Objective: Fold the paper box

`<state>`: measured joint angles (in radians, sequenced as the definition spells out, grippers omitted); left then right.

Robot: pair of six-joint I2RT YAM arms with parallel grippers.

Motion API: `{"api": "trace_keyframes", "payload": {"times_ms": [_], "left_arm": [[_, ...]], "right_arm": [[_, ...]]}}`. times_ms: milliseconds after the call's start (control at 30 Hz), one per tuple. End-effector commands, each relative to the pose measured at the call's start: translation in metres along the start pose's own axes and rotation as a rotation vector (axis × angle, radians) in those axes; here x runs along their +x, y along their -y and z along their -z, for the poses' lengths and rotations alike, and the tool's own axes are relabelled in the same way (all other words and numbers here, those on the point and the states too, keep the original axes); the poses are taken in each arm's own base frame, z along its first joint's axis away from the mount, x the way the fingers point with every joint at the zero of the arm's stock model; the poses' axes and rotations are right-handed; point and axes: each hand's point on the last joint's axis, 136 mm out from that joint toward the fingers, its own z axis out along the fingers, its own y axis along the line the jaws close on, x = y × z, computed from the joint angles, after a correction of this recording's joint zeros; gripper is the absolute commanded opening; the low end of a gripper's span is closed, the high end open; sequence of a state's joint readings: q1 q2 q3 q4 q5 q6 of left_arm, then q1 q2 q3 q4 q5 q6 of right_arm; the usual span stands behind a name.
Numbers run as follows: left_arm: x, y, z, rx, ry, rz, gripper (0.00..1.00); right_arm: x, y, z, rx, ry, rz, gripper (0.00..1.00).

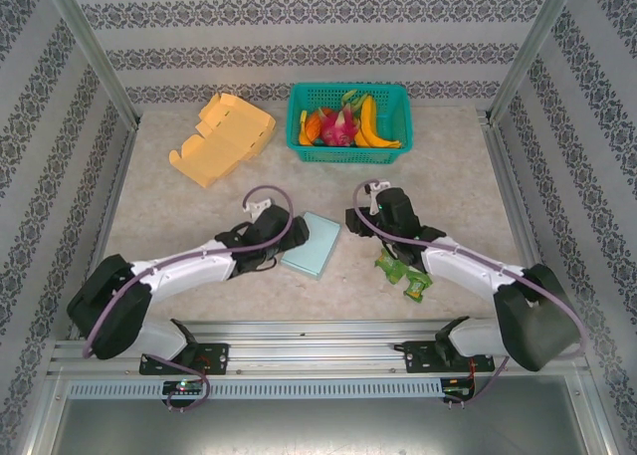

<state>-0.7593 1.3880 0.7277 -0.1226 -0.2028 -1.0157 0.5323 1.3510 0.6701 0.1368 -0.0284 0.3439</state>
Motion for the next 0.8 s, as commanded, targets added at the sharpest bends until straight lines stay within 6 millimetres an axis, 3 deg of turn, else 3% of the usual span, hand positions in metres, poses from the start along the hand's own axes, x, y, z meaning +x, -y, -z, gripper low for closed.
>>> {"api": "trace_keyframes", "payload": {"times_ms": [0, 233, 533, 767], "left_arm": [[0.012, -0.009, 0.016, -0.001, 0.011, 0.090, 0.92], [0.031, -0.016, 0.027, 0.071, 0.036, 0.160, 0.91], [0.060, 0.023, -0.004, 0.156, -0.090, 0.131, 0.87], [0.060, 0.032, -0.018, 0.138, -0.083, 0.107, 0.86]], "right_arm": [[-0.004, -0.020, -0.011, -0.089, -0.055, 0.106, 0.53], [-0.002, -0.042, -0.044, -0.174, -0.145, 0.165, 0.53], [0.018, -0.041, -0.069, -0.178, -0.239, 0.171, 0.53], [0.043, -0.037, -0.078, -0.195, -0.301, 0.158, 0.53]]}}
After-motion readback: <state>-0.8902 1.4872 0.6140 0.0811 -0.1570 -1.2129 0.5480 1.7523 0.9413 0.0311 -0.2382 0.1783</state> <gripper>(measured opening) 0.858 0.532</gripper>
